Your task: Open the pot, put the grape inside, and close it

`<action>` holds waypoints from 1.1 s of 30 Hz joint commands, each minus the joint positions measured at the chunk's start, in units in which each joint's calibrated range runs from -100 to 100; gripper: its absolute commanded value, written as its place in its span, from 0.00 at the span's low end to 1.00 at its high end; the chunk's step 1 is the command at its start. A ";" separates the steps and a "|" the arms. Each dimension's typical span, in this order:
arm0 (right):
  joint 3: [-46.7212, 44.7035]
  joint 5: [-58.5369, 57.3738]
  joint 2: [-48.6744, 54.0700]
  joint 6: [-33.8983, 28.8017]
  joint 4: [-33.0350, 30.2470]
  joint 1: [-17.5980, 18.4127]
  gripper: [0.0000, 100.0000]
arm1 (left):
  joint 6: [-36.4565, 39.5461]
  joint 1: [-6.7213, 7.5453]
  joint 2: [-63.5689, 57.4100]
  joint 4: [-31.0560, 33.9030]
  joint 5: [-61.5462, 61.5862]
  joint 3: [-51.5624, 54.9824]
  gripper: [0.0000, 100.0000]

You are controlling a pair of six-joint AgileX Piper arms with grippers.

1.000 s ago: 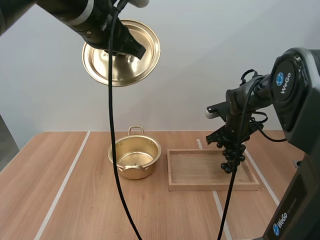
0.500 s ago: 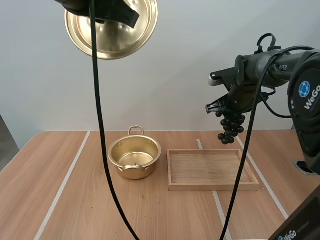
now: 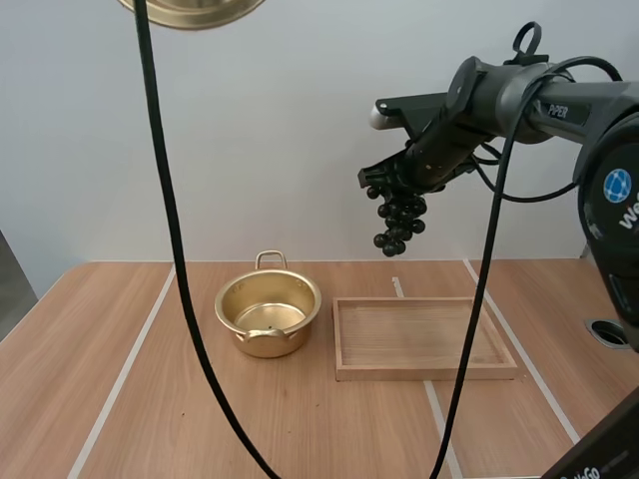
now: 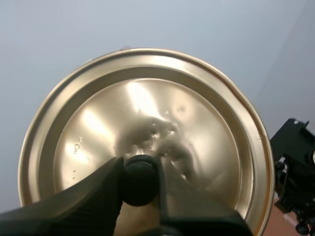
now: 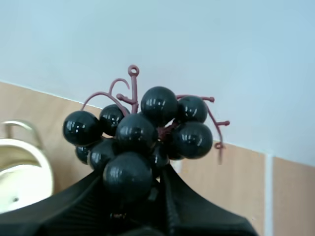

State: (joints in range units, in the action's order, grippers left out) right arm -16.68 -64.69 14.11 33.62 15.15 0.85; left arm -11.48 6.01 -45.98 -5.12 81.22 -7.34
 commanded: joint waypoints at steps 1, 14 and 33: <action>1.68 -0.05 1.03 0.71 1.12 4.18 0.00 | 0.62 0.07 -0.68 -0.46 -1.99 -5.73 0.00; 2.42 4.92 -3.03 1.40 1.24 14.41 0.00 | 0.95 0.07 -0.30 -0.46 0.67 -10.43 0.00; 2.42 10.88 -13.70 7.79 5.57 16.60 0.00 | 0.95 0.07 0.37 0.05 4.35 -10.43 0.00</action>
State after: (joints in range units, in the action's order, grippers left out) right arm -14.74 -55.72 0.26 39.53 18.88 17.36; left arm -10.88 6.01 -45.92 -5.12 86.60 -17.20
